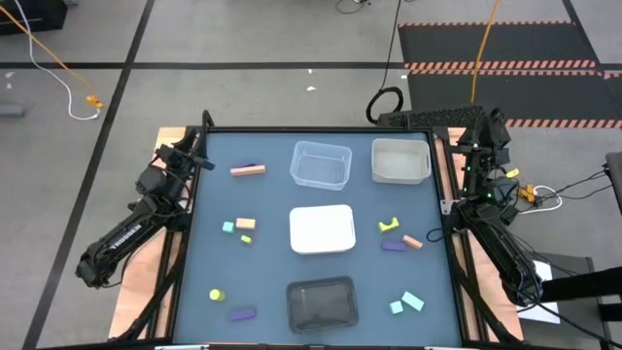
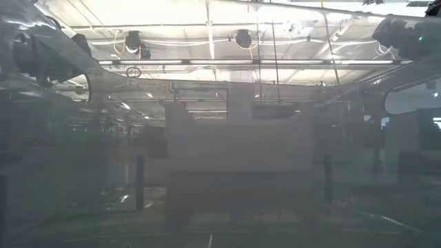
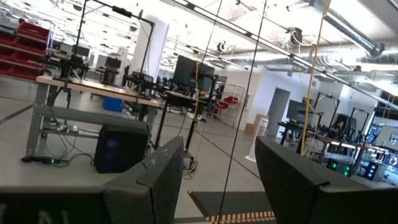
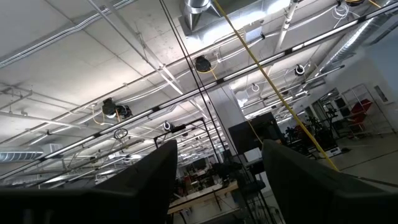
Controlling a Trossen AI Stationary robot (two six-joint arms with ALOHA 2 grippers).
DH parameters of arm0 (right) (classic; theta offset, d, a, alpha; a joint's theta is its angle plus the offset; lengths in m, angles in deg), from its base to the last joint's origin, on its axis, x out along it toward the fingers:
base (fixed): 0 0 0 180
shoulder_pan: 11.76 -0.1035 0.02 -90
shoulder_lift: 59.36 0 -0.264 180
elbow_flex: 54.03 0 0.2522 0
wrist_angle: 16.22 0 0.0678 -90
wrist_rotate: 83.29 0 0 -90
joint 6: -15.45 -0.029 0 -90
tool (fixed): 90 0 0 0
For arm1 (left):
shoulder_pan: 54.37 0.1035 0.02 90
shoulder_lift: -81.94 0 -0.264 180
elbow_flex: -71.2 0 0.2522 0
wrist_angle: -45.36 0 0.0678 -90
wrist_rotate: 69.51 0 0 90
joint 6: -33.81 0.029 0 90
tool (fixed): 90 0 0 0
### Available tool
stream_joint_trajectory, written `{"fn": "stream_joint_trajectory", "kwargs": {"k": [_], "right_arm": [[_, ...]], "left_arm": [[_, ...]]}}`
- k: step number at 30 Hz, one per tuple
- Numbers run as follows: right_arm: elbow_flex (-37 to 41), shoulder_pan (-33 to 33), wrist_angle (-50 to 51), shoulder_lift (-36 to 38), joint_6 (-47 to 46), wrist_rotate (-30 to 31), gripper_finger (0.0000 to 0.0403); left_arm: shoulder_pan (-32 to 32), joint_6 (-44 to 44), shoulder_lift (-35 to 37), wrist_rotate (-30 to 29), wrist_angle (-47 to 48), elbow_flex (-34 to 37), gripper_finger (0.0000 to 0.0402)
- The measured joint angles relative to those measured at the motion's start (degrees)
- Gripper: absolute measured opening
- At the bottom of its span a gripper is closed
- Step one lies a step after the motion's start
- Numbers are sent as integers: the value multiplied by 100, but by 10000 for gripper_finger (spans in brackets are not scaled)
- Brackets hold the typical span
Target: Sort & place blocks by color
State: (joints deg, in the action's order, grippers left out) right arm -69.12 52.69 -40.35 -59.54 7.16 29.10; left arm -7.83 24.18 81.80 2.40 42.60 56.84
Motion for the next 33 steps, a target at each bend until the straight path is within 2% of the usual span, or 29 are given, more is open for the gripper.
{"fn": "stream_joint_trajectory", "kwargs": {"k": [13,18,22,27,33], "right_arm": [[-1,0,-18,0,-19,-1,226],[-1,-7,-22,2,-403,-29,226],[-1,-7,475,1,-1202,-810,226],[-1,-9,1343,0,-1910,-2400,226],[-1,-11,2310,0,-2119,-4290,226]], "left_arm": [[-1,0,0,-1,0,0,200],[1,0,0,-2,1,0,200],[0,0,0,-1,1,0,200],[-1,0,0,-2,-1,0,200],[1,0,0,-1,-1,0,200]]}}
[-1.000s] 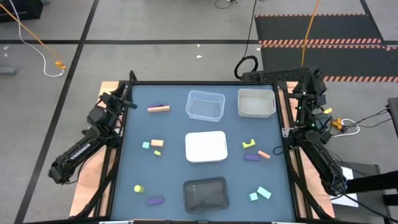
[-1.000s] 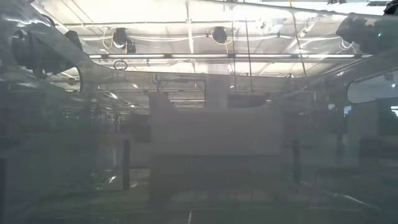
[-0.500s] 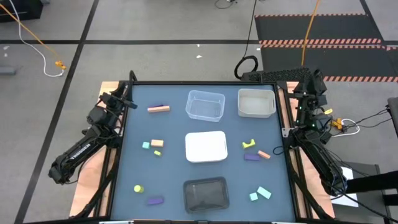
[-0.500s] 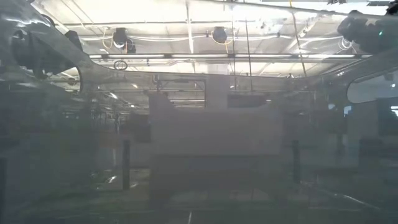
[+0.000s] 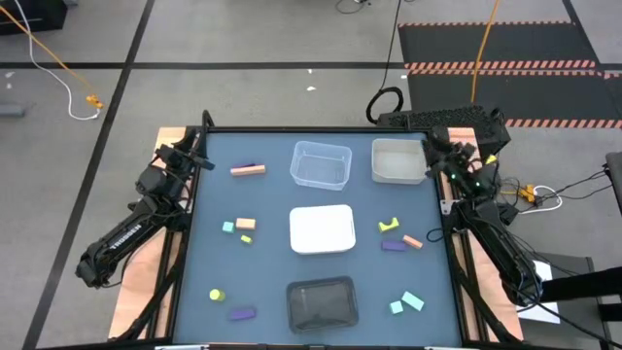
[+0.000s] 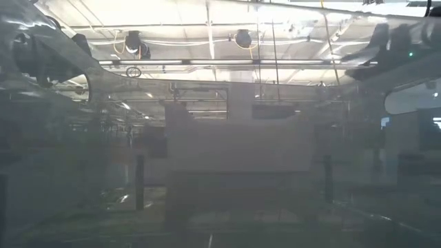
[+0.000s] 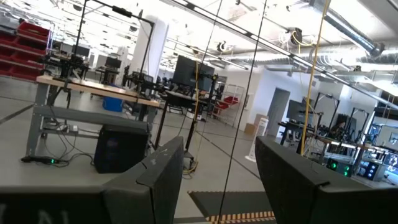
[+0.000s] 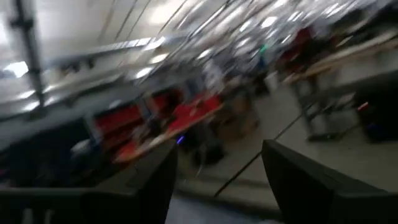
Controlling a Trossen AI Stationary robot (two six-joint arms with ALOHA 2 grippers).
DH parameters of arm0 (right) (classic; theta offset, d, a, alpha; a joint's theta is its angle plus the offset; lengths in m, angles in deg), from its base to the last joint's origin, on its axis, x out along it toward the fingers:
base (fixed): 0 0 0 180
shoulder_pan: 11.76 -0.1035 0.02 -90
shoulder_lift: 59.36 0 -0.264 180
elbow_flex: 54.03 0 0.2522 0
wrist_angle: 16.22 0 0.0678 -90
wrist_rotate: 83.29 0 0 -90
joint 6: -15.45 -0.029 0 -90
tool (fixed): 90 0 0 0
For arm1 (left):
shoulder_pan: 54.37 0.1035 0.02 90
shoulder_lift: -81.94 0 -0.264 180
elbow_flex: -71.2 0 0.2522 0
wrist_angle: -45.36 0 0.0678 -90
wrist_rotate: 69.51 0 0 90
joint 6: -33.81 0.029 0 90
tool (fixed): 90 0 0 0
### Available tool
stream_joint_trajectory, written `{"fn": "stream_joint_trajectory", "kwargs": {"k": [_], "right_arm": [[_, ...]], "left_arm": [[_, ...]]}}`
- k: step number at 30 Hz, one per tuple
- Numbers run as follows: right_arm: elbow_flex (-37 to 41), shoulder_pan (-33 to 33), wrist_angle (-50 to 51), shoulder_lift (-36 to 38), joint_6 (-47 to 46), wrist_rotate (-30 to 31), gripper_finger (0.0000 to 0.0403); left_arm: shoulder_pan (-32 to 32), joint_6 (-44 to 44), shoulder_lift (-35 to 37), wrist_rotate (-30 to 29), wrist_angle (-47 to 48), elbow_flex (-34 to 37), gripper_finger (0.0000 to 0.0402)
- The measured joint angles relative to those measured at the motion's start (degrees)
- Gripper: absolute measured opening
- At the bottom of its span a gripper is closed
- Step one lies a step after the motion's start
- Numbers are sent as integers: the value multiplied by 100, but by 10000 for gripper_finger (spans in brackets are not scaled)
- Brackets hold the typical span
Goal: Sort & place blocks by color
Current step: Put the yellow-green bridge block into the grey bin
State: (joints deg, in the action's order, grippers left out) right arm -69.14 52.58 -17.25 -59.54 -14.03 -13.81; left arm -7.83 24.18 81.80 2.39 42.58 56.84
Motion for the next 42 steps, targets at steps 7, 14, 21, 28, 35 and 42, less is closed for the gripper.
{"fn": "stream_joint_trajectory", "kwargs": {"k": [7,14,21,28,35,42], "right_arm": [[0,0,176,0,-263,-1319,226],[0,-91,178,0,-283,-1896,226],[0,-238,180,0,-313,-1857,226],[0,-236,178,0,-698,-1706,226],[0,-236,78,0,-312,-1704,226],[0,-236,-378,2,-18,-1689,226]], "left_arm": [[0,0,0,-1,2,0,200],[-1,0,0,-1,1,0,200],[-1,55,0,-2,-71,0,200],[-16,-261,0,2,-172,0,200],[-33,-898,-2,12,-328,0,200],[-33,-1369,-17,68,-329,0,200]]}}
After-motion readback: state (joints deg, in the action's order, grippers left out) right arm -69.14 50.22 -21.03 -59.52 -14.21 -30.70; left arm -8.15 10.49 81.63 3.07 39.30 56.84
